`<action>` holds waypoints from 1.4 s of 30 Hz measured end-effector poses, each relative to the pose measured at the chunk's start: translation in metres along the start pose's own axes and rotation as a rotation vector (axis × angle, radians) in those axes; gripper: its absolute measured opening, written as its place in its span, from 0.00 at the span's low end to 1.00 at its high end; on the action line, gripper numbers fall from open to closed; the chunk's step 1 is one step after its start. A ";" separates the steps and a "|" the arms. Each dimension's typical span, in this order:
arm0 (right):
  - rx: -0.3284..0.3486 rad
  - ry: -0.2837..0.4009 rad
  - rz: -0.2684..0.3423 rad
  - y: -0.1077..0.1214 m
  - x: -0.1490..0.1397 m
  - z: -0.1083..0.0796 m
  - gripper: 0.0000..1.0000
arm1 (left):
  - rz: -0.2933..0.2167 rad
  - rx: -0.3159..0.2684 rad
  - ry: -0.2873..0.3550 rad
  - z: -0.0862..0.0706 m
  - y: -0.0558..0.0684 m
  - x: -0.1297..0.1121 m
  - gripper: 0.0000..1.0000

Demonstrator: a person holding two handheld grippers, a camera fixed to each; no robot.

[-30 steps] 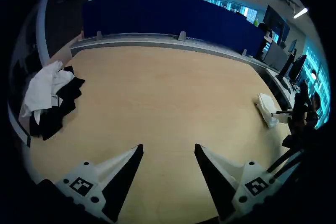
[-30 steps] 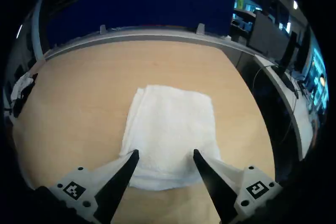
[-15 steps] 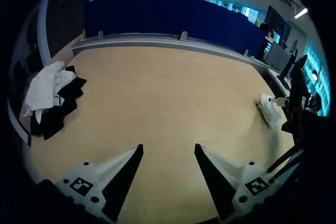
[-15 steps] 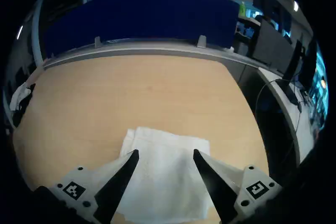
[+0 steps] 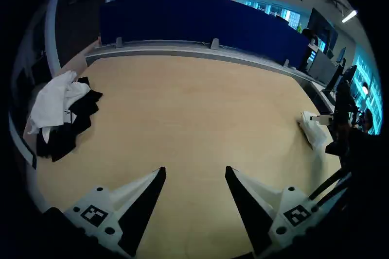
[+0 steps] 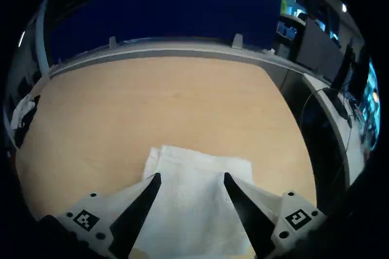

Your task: Fold towel

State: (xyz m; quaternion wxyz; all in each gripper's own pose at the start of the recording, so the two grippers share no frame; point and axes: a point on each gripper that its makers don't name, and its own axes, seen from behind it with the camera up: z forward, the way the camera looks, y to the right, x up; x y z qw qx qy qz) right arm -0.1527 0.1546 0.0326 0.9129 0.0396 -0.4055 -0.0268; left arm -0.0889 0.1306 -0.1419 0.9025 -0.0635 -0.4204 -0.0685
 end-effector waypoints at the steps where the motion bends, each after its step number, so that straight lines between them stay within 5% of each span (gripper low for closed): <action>1: -0.006 0.013 0.000 -0.001 0.002 -0.008 1.00 | 0.000 -0.002 0.001 0.000 0.000 0.001 0.90; 7: -0.058 0.041 -0.003 0.000 -0.001 -0.042 1.00 | 0.002 -0.013 0.011 0.000 -0.001 0.004 0.90; 14: -0.089 0.093 -0.015 -0.001 0.001 -0.060 1.00 | -0.001 -0.021 0.022 -0.001 -0.002 0.006 0.90; 30: -0.092 0.517 0.092 -0.044 0.063 -0.135 1.00 | 0.009 -0.039 0.066 0.002 0.004 0.014 0.91; 36: -0.067 0.544 0.068 -0.067 0.072 -0.157 1.00 | 0.034 -0.048 0.105 0.004 0.006 0.023 0.90; 42: -0.040 0.556 0.062 -0.090 0.083 -0.180 1.00 | 0.054 -0.040 0.225 0.006 0.004 0.051 0.90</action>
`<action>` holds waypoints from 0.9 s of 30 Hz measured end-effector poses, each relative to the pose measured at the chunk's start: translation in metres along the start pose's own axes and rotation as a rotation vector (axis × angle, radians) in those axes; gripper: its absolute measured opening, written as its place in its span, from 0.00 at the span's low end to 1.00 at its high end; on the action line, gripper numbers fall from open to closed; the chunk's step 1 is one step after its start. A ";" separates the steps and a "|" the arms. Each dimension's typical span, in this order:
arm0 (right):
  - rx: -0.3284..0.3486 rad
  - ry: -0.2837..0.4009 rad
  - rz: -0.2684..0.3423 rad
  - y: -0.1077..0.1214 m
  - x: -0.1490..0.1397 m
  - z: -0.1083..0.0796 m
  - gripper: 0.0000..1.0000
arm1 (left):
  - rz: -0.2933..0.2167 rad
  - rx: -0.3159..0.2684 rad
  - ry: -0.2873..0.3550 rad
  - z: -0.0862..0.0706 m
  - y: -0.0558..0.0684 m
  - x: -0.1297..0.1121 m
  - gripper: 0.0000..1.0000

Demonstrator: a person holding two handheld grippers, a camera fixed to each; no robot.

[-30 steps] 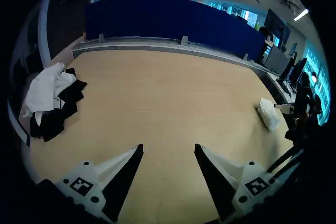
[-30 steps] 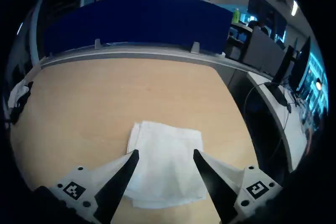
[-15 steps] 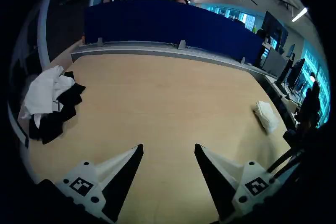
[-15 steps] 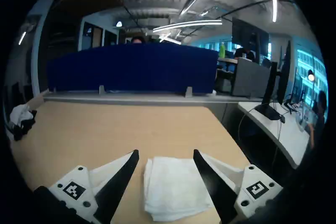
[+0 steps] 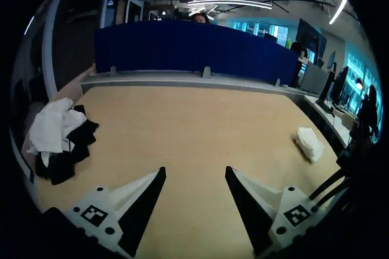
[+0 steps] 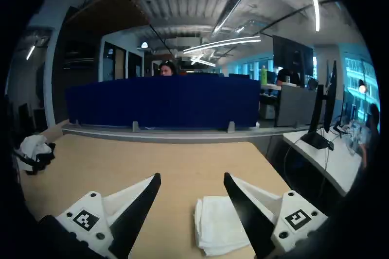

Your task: Fold towel

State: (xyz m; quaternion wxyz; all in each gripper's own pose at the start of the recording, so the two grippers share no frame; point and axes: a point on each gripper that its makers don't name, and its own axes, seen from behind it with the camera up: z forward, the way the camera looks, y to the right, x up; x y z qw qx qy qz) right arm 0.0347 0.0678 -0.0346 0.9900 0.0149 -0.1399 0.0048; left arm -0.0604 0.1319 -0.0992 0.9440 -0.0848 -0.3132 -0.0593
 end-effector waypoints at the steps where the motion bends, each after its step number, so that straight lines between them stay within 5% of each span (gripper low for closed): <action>1: 0.001 0.003 0.001 -0.004 0.004 -0.002 1.00 | -0.002 0.000 0.026 0.001 0.000 0.007 0.90; 9: -0.001 0.007 0.001 -0.032 0.020 -0.017 1.00 | -0.009 0.007 0.217 0.006 -0.005 0.055 0.90; 15: 0.028 -0.008 0.008 -0.054 0.023 -0.022 1.00 | 0.055 0.052 0.358 0.002 -0.016 0.086 0.90; 27: 0.062 -0.016 -0.026 -0.081 0.045 -0.017 1.00 | 0.088 0.055 0.459 0.003 -0.016 0.110 0.90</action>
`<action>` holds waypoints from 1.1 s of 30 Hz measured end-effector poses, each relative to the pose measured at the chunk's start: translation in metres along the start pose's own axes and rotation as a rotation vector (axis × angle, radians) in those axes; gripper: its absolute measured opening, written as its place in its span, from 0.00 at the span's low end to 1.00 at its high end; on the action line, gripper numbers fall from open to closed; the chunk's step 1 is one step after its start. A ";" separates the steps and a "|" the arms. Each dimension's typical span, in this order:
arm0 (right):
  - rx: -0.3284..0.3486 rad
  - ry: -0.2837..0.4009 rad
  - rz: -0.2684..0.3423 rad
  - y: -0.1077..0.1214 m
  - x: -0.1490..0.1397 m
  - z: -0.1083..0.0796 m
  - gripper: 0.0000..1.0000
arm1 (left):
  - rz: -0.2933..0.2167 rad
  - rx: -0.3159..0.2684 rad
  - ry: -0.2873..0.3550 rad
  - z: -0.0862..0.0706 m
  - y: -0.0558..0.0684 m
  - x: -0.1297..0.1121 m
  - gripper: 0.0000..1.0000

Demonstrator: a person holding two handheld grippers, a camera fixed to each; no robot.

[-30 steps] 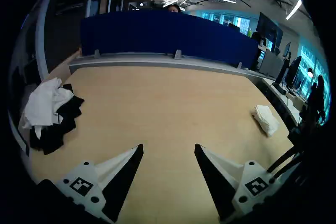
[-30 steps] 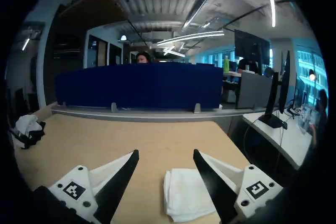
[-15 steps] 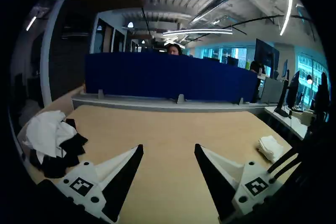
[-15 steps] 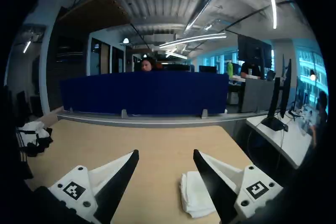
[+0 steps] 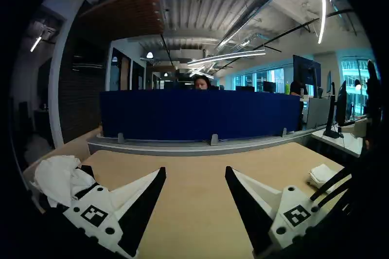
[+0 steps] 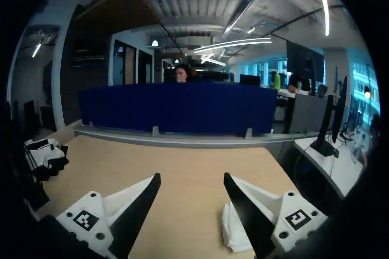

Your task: Fold towel

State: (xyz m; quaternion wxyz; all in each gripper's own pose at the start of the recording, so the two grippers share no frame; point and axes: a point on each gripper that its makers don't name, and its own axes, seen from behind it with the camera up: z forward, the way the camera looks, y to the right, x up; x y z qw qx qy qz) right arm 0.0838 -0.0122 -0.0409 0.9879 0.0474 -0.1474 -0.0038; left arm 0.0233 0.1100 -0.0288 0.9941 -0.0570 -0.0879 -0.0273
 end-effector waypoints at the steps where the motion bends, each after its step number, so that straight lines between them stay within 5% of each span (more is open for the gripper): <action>1: 0.004 0.001 0.000 -0.004 0.002 0.001 1.00 | 0.008 0.003 0.008 0.001 -0.001 0.001 0.90; 9: 0.054 -0.031 0.019 -0.033 0.010 0.011 1.00 | 0.054 0.037 0.066 0.009 -0.018 0.010 0.90; 18: 0.060 -0.054 0.070 -0.054 0.016 0.029 1.00 | 0.062 0.075 0.081 0.009 -0.050 -0.010 0.90; 24: 0.053 -0.048 0.104 -0.066 0.017 0.040 1.00 | 0.070 0.090 0.098 0.010 -0.065 -0.034 0.90; 33: 0.060 -0.082 0.051 -0.086 -0.001 0.051 1.00 | 0.048 0.117 0.100 0.010 -0.090 -0.087 0.90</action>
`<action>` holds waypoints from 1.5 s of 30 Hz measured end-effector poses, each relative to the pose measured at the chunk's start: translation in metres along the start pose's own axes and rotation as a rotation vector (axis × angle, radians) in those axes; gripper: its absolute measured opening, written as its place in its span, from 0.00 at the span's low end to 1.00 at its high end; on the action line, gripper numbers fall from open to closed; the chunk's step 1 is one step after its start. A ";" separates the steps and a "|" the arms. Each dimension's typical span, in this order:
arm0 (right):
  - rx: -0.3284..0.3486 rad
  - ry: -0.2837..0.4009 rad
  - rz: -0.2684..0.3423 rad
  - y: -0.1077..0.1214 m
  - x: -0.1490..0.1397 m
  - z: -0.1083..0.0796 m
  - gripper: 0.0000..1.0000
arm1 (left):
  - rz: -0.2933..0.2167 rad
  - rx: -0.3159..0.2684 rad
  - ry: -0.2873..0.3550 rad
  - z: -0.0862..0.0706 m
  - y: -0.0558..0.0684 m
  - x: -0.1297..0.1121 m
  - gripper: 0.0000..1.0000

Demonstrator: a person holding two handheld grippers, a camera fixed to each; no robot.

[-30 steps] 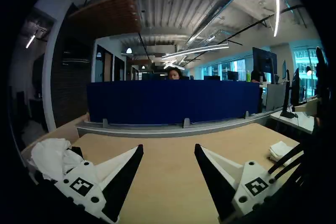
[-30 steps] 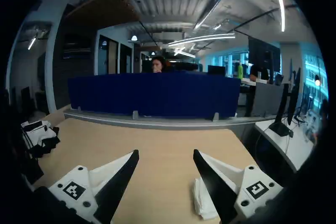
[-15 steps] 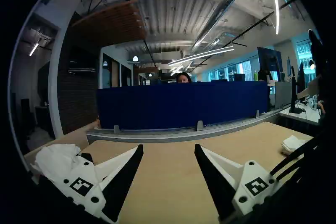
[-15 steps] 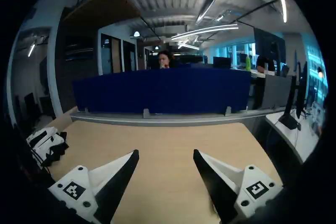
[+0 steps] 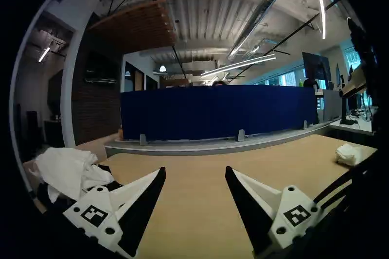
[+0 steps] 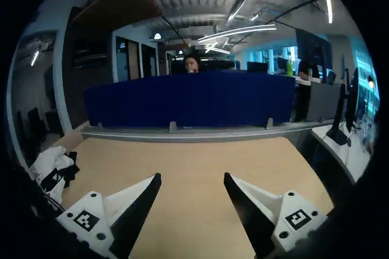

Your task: Fold towel

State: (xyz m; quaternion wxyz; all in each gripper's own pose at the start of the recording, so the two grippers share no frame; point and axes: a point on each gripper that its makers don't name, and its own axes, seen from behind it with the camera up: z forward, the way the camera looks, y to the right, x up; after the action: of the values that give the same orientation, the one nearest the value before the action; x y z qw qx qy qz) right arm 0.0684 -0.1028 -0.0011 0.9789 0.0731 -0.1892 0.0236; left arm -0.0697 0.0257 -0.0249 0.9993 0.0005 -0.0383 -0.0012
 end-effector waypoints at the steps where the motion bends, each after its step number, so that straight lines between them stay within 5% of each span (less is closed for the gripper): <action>1: 0.004 -0.004 -0.012 -0.003 -0.002 0.001 1.00 | -0.002 0.008 0.003 0.000 -0.004 -0.003 0.90; 17: 0.015 -0.015 -0.076 -0.027 -0.014 0.013 1.00 | -0.026 0.042 0.019 0.008 -0.032 -0.040 0.90; 45: 0.021 0.016 -0.051 -0.028 -0.008 0.015 1.00 | -0.035 0.055 0.003 0.009 -0.038 -0.054 0.90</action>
State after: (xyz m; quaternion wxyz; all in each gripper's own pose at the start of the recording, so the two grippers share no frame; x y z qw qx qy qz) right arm 0.0573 -0.1333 0.0058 0.9798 0.0880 -0.1793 0.0013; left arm -0.1247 -0.0125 -0.0205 0.9988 0.0286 -0.0367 -0.0176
